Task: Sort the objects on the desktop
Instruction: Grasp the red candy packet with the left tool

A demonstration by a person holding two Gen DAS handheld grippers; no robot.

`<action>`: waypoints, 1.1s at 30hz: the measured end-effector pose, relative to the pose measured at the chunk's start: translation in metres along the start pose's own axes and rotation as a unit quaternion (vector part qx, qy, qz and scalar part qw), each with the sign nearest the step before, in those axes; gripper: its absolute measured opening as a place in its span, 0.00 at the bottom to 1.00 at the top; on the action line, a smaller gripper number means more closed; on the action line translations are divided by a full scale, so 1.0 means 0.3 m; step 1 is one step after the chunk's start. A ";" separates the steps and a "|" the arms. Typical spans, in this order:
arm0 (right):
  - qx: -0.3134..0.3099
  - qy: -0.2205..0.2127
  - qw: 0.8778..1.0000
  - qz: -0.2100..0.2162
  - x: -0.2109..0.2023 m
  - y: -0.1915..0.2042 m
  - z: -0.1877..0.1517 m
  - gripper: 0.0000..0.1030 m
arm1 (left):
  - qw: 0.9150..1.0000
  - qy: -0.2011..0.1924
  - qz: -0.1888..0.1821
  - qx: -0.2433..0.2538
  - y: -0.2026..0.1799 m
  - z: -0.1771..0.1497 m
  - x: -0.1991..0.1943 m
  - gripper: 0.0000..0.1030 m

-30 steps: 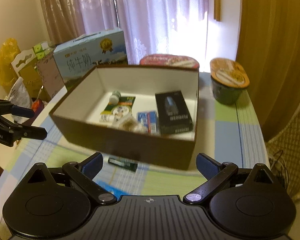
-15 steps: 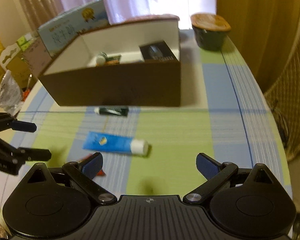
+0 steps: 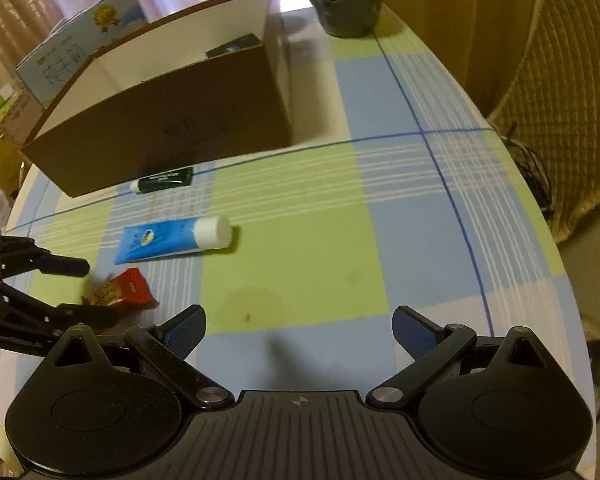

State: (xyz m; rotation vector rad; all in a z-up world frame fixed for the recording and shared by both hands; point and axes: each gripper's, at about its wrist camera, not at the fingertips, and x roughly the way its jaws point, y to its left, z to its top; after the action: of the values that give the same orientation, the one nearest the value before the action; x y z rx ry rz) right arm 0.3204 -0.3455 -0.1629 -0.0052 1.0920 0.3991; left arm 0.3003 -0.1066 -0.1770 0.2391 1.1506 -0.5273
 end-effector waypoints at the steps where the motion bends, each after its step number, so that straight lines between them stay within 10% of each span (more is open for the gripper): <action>1: 0.003 0.000 1.000 -0.001 -0.004 -0.006 -0.002 0.94 | 1.000 0.005 0.002 0.004 -0.002 0.000 0.012 0.63; 8: 0.015 0.000 1.000 -0.007 -0.005 -0.011 -0.011 0.94 | 1.000 0.012 -0.006 -0.009 0.016 -0.020 0.047 0.26; 18: -0.020 -0.029 0.999 0.034 0.037 0.122 0.055 0.94 | 0.995 -0.030 0.040 -0.083 0.167 -0.093 -0.078 0.24; 33: -0.079 -0.065 0.994 0.043 0.363 0.502 0.205 0.94 | 0.964 -0.062 0.138 -0.218 0.559 -0.162 -0.203 0.24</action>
State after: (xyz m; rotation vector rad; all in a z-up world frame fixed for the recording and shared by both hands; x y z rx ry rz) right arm 0.3688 -0.1593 -0.1995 -0.0719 0.9316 0.5563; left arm 0.3288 0.0750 -0.1551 -0.0172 1.0611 -0.0347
